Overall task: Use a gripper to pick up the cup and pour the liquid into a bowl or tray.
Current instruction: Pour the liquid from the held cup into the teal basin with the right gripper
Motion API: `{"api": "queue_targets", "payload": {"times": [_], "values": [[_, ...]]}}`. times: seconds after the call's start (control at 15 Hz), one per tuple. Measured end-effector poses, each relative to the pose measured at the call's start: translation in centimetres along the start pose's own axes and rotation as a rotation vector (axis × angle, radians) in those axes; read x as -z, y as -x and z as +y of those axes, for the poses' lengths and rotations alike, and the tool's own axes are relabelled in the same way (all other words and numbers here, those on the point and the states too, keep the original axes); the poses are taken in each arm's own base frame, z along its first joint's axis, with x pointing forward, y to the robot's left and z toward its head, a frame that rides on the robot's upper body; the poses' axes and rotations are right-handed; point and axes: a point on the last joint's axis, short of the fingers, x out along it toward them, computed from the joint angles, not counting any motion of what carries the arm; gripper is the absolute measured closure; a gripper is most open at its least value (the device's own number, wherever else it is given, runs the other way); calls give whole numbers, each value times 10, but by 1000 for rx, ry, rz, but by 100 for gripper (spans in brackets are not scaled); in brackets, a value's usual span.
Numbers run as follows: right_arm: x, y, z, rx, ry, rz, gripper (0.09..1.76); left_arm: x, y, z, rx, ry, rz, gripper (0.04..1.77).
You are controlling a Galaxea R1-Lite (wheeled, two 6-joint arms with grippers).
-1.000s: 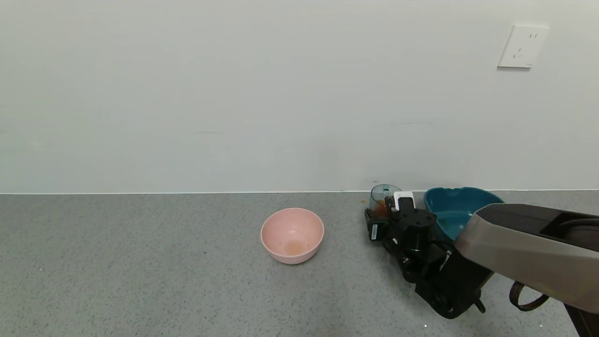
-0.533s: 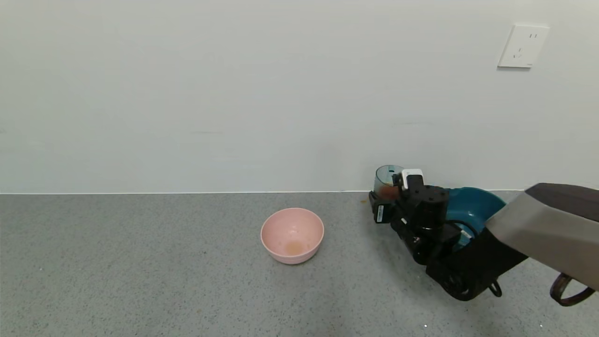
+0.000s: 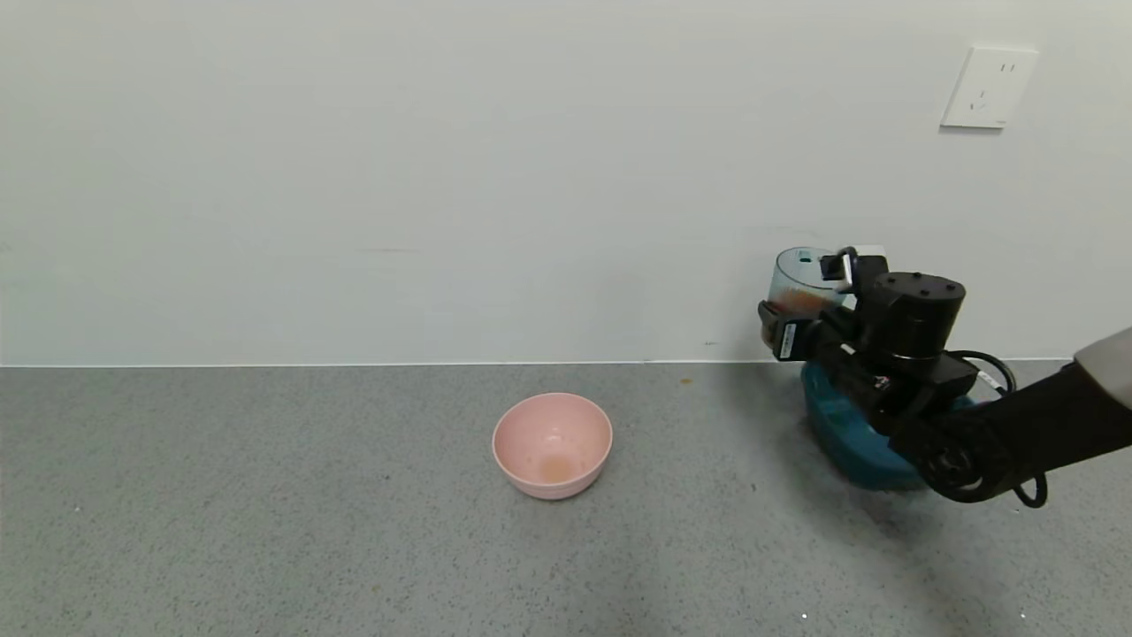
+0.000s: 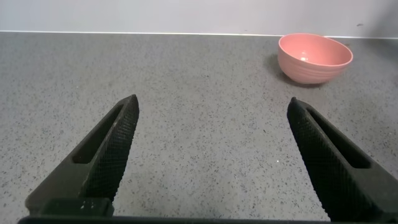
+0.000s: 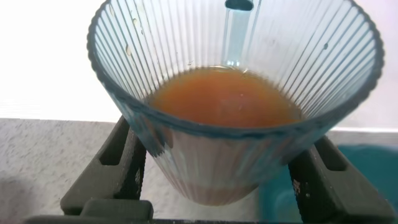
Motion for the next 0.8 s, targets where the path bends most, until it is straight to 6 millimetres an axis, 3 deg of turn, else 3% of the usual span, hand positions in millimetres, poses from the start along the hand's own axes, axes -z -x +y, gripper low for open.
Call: {"api": "queue_targets", "payload": {"times": [0.27,0.8], "values": [[-10,5,-44,27,48,-4,52,0,0,0,0,0,0,9],[-8,25,-131,44,189,40,52,0,0,0,0,0,0,9]]}}
